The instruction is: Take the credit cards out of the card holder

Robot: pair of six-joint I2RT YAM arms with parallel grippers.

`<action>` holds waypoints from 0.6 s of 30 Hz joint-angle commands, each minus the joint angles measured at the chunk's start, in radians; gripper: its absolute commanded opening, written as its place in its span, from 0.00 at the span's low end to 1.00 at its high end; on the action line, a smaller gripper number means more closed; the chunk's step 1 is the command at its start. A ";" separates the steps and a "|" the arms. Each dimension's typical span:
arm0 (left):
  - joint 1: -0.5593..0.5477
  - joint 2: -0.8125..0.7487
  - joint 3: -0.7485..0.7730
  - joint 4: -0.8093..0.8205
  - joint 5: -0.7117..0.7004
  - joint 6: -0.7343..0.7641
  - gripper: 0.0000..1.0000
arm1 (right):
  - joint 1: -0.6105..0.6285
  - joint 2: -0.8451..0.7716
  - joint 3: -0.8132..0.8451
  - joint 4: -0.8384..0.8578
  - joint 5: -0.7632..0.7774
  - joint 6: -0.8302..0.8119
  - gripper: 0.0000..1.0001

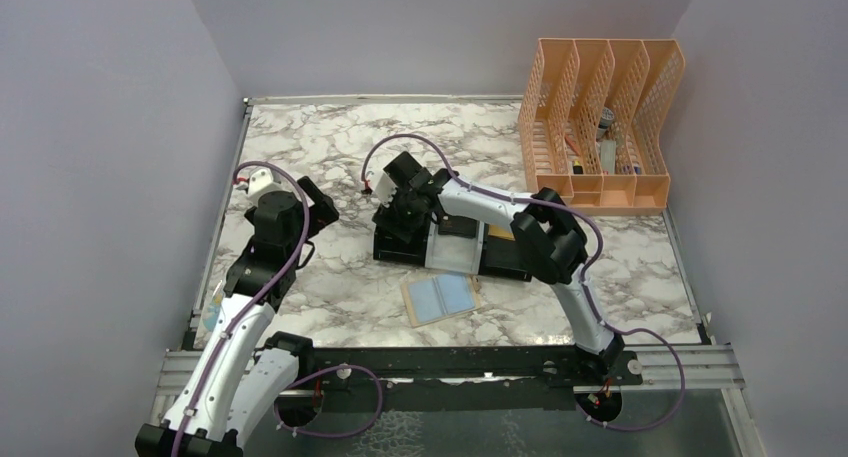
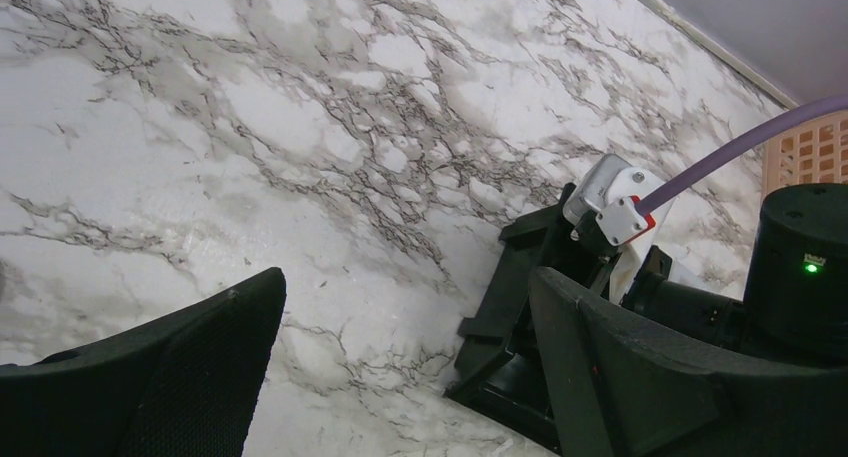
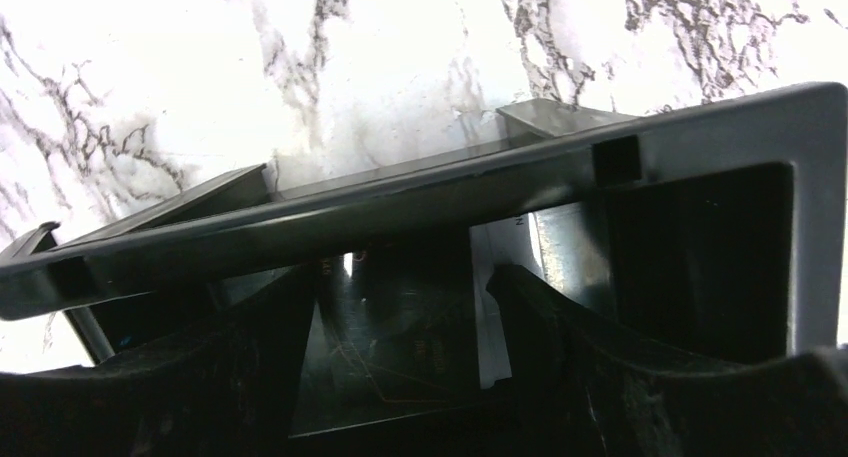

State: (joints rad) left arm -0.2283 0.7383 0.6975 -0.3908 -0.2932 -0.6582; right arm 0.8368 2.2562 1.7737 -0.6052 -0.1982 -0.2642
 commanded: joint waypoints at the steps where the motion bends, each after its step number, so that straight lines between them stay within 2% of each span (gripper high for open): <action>1: 0.006 -0.029 0.046 -0.029 -0.055 0.028 0.95 | 0.006 0.043 -0.120 0.015 0.073 0.061 0.62; 4: 0.006 -0.030 0.052 -0.038 -0.063 0.041 0.95 | 0.006 0.023 -0.135 0.047 0.067 0.084 0.51; 8: 0.006 -0.028 0.054 -0.046 -0.064 0.048 0.95 | 0.006 0.010 -0.110 0.044 0.035 0.096 0.43; 18: 0.005 -0.036 0.044 -0.054 -0.068 0.059 0.95 | 0.003 -0.036 -0.026 0.016 -0.018 0.102 0.41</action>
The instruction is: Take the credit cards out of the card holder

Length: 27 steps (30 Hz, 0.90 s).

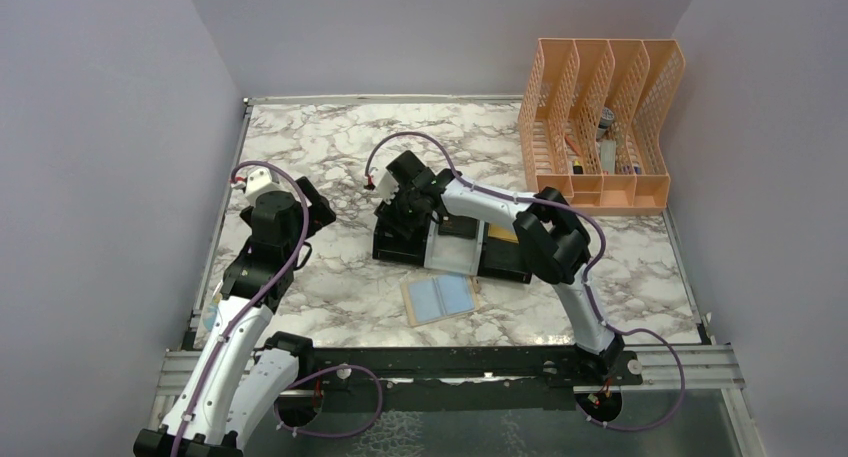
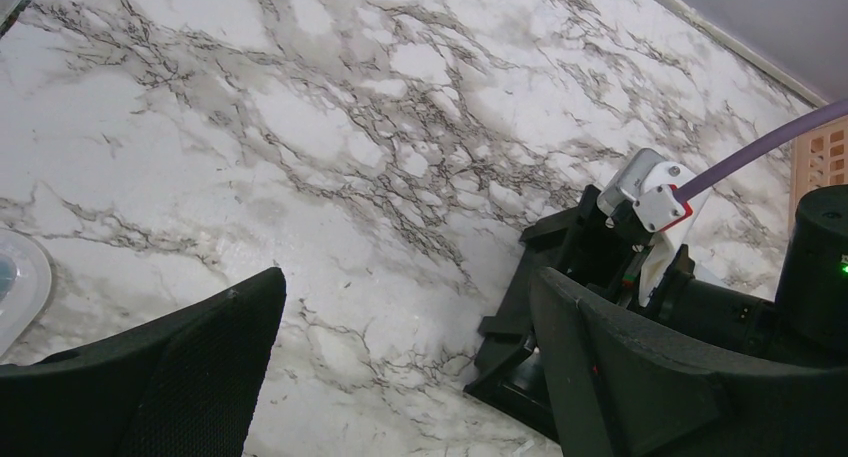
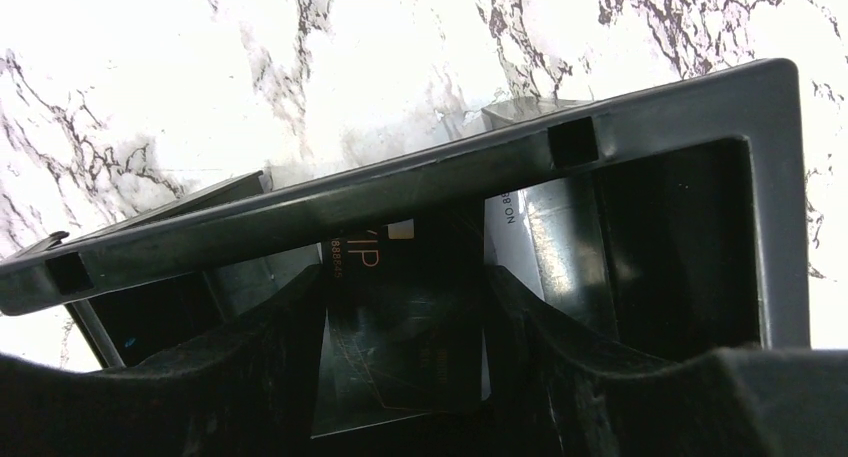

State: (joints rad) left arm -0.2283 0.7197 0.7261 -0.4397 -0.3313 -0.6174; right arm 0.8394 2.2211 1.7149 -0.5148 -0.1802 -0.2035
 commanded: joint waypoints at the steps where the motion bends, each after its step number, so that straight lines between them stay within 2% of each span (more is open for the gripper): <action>1: 0.006 -0.019 0.016 -0.007 -0.031 0.019 0.95 | 0.001 -0.007 0.041 -0.080 -0.039 0.042 0.41; 11: 0.006 -0.020 0.014 -0.012 -0.033 0.035 0.95 | -0.009 -0.015 0.084 -0.129 -0.093 0.044 0.45; 27: 0.006 0.022 -0.009 -0.004 0.060 0.019 0.95 | -0.020 -0.045 0.039 -0.067 -0.161 0.091 0.49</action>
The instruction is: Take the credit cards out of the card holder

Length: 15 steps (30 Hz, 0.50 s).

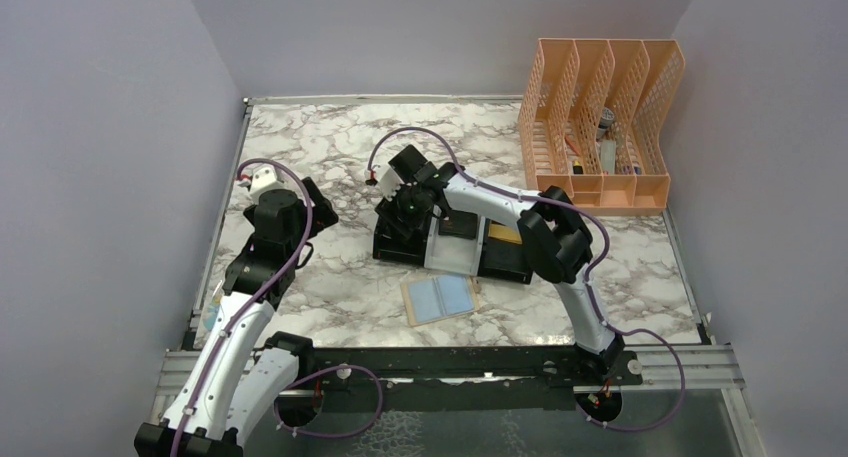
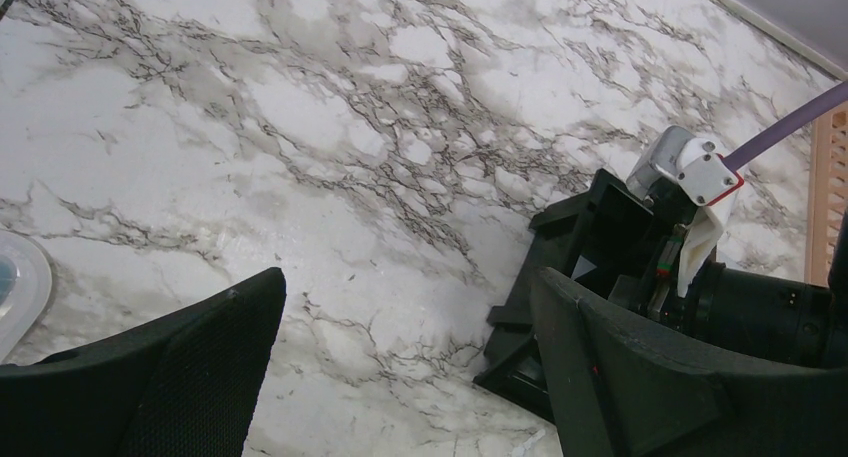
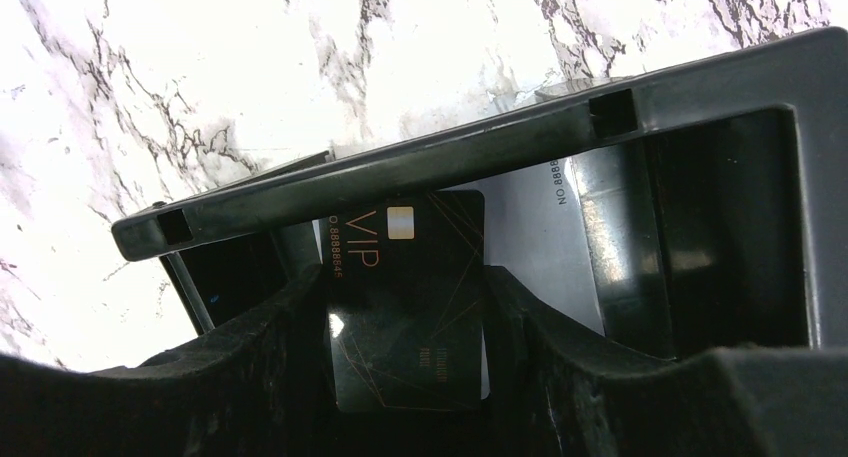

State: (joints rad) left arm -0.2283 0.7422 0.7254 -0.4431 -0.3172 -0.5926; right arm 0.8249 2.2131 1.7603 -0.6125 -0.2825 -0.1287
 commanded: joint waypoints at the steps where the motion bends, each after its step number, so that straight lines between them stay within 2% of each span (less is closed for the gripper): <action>1: 0.006 0.000 -0.009 0.000 0.049 -0.008 0.95 | -0.005 -0.030 -0.004 0.022 -0.062 0.014 0.49; 15: 0.006 0.030 -0.015 0.011 0.096 -0.013 0.95 | -0.006 0.039 0.000 -0.001 0.050 -0.018 0.53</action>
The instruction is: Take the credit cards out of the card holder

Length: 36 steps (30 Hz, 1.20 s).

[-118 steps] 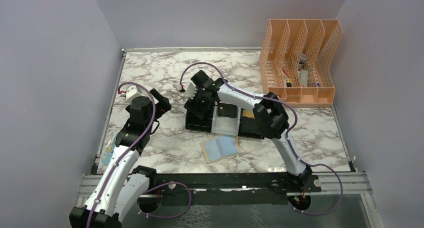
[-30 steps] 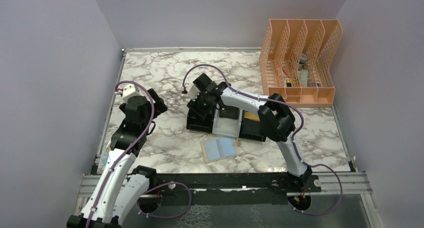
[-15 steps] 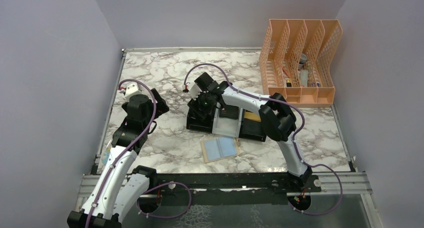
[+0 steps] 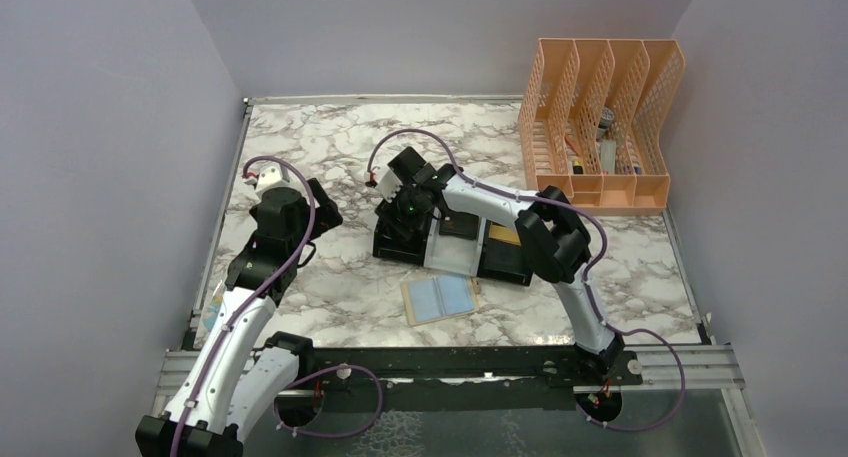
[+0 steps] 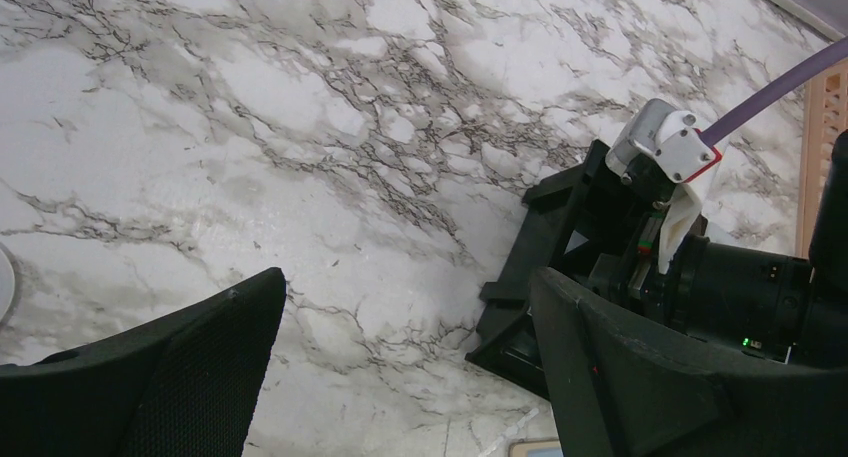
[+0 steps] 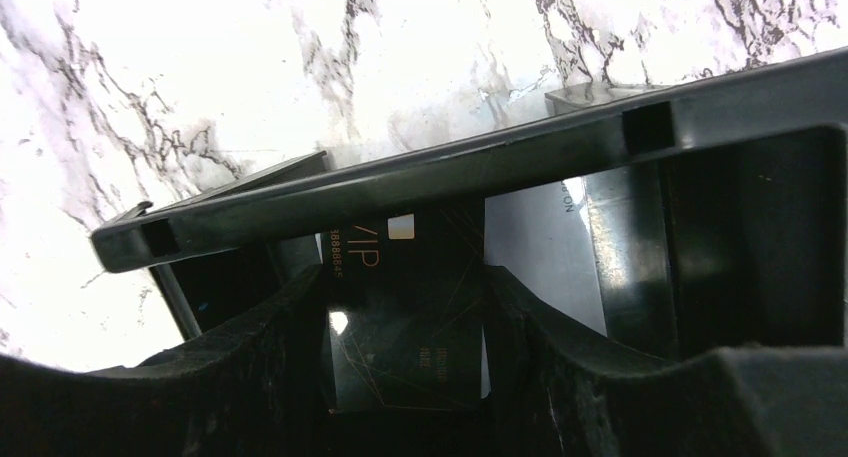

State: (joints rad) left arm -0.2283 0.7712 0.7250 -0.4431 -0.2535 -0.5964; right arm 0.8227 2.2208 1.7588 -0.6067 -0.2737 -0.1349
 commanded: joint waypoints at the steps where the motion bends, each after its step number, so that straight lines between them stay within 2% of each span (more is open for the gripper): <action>1: 0.006 0.003 -0.015 0.013 0.034 -0.010 0.95 | -0.004 0.031 -0.006 0.004 0.048 -0.013 0.53; 8: 0.006 0.010 -0.018 0.018 0.040 -0.013 0.95 | -0.004 0.049 -0.009 -0.009 0.075 -0.014 0.55; 15: 0.006 0.013 -0.013 0.018 0.048 -0.002 0.95 | -0.006 -0.036 -0.036 0.065 0.042 0.039 0.54; 36: 0.006 0.036 -0.050 0.048 0.207 -0.032 0.94 | -0.005 -0.179 -0.094 0.137 -0.043 0.062 0.50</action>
State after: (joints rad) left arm -0.2283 0.7998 0.6926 -0.4343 -0.1238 -0.6144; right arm 0.8169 2.0895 1.6684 -0.5186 -0.2710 -0.0895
